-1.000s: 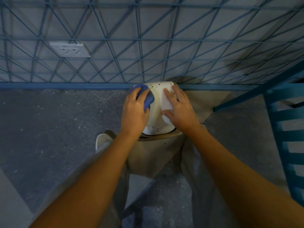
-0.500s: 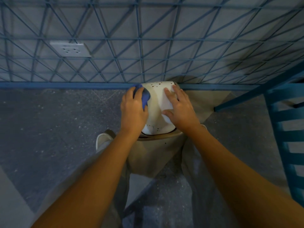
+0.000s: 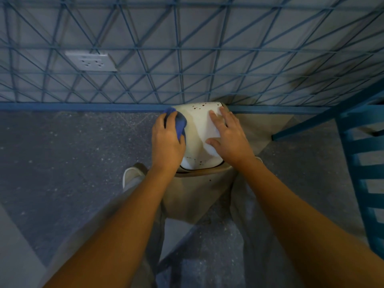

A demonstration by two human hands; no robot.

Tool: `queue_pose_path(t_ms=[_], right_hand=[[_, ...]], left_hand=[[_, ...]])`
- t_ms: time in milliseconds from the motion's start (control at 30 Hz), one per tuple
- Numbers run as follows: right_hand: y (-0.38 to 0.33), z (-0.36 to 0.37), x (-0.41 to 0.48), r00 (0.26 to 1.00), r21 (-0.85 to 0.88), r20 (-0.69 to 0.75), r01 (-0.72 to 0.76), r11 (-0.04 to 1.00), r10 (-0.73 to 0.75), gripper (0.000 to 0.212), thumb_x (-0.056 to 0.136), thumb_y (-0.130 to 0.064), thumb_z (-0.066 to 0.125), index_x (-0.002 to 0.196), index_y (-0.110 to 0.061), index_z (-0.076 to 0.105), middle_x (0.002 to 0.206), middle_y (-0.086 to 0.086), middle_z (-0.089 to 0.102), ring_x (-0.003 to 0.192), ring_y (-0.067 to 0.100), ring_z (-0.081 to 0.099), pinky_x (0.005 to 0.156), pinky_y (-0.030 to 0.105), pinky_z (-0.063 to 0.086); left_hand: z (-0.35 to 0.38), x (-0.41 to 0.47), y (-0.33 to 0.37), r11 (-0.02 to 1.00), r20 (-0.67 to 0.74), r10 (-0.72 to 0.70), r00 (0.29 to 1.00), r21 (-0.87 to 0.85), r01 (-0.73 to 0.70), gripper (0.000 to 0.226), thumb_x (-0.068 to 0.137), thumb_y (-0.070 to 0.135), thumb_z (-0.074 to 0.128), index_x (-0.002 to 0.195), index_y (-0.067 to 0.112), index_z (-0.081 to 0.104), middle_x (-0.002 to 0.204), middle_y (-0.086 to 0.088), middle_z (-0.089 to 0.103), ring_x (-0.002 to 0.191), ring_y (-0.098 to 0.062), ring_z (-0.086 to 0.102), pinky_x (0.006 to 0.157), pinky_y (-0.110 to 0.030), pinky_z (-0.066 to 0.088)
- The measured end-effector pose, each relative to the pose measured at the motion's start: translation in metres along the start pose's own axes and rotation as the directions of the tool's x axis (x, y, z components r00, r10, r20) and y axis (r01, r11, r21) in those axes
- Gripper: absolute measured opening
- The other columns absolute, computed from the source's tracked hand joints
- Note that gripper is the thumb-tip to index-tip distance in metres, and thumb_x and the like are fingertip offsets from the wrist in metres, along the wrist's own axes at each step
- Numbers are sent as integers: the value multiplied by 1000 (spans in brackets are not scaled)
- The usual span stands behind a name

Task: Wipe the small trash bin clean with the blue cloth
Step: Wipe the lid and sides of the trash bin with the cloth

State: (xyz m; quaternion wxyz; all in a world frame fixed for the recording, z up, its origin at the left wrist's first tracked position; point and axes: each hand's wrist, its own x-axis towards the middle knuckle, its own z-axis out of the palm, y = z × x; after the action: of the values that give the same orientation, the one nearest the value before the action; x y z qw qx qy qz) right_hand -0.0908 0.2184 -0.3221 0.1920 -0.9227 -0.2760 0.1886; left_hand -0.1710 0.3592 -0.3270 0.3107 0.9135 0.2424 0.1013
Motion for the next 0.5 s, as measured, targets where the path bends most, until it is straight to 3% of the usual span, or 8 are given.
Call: queue_pose_path(t_ms=[67,267,367,500], right_hand=[[0,0,0,1000,0,-1,1,1000,-1,73,89,-27,58,148,-18,16,158,9,8,146,28,4,121,40,5],[-2,1,0,1000,11,1,-13,1000,13,74,88,-27,59,148,-18,16,158,8,8,146,28,3,120,40,5],[-1,0,0,1000,5,-2,-14,1000,14,74,89,-27,58,148,-19,15,158,7,8,146,26,3,120,39,4],[-1,2,0,1000,-3,-10,-11,1000,11,74,89,-28,58,148,-20,14,158,7,7,147,26,3,119,39,1]], left_hand=[[-1,-3,1,1000,11,4,1000,7,-5,54,80,1,59,132,1,44,134,-23,43,123,-38,42,107,-46,36],[4,-7,-5,975,89,198,976,83,-205,50,77,3,61,126,3,52,129,-22,51,117,-41,49,102,-48,41],[6,-8,-5,996,20,88,996,8,-88,52,80,2,59,130,4,48,135,-21,45,123,-38,44,106,-40,35],[7,-13,1,966,-95,-187,978,-198,166,51,84,5,58,133,4,43,133,-19,44,120,-30,47,101,-23,32]])
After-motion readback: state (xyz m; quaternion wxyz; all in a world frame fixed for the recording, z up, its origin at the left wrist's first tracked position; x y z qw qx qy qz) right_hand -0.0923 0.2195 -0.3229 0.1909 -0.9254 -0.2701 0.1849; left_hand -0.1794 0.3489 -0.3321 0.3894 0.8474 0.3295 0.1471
